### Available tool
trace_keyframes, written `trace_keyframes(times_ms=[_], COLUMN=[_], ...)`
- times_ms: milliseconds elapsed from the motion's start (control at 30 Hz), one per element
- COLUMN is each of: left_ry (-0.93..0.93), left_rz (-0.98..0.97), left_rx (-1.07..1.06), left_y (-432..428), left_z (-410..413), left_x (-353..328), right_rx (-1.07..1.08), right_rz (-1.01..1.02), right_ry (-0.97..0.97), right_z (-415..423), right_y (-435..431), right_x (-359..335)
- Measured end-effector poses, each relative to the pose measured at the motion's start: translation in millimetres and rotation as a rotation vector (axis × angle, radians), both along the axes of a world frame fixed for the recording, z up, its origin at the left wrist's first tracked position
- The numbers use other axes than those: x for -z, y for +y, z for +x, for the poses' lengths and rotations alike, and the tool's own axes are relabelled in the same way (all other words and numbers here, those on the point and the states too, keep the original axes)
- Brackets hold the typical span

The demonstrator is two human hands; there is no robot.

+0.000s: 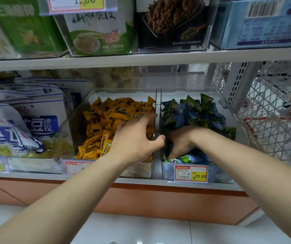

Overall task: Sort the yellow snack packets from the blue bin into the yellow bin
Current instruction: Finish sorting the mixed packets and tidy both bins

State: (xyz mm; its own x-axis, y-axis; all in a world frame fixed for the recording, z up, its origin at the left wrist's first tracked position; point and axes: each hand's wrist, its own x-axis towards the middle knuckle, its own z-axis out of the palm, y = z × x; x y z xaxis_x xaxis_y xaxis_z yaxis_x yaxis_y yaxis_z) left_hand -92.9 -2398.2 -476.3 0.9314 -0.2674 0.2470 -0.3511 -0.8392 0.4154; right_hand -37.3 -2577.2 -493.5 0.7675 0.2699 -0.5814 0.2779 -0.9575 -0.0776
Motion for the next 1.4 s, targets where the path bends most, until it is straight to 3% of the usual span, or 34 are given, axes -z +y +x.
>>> trace_keyframes(times_ms=[267,367,500,600,767,900,967,1033,1233,1400], left_ry=[0.012,0.014,0.042,0.049,0.061,0.067,0.065,0.058,0.049,0.025], left_rz=[-0.033,-0.066,-0.117,-0.127,-0.157,-0.153,-0.155,-0.158,-0.164,-0.157], left_rx=[0.000,0.011,0.025,0.020,0.019,0.020,0.020,0.020,0.010,0.014], left_y=[2,3,2,1,0,0,1,0,-2,0], left_z=[-1,-1,0,1,1,1,0,0,-2,-1], left_x=[-2,-3,-5,-4,-4,-4,-4,-4,-2,-1], right_rx=[0.003,0.106,0.298,0.391,0.335,0.324,0.295,0.210,0.062,0.158], right_rz=[0.158,0.399,0.804,0.923,0.405,0.123,0.122,0.175,0.265,0.219], right_ry=[-0.269,-0.261,-0.481,-0.518,-0.478,-0.680,-0.812,-0.820,-0.553,-0.353], right_z=[2,4,4,2,0,-4,-5,-2,42,67], right_y=[-13,-24,-42,-53,-69,-68,-65,-62,-47,-36], right_x=[10,0,-25,-36,-45,-54,-53,-45,-26,-18])
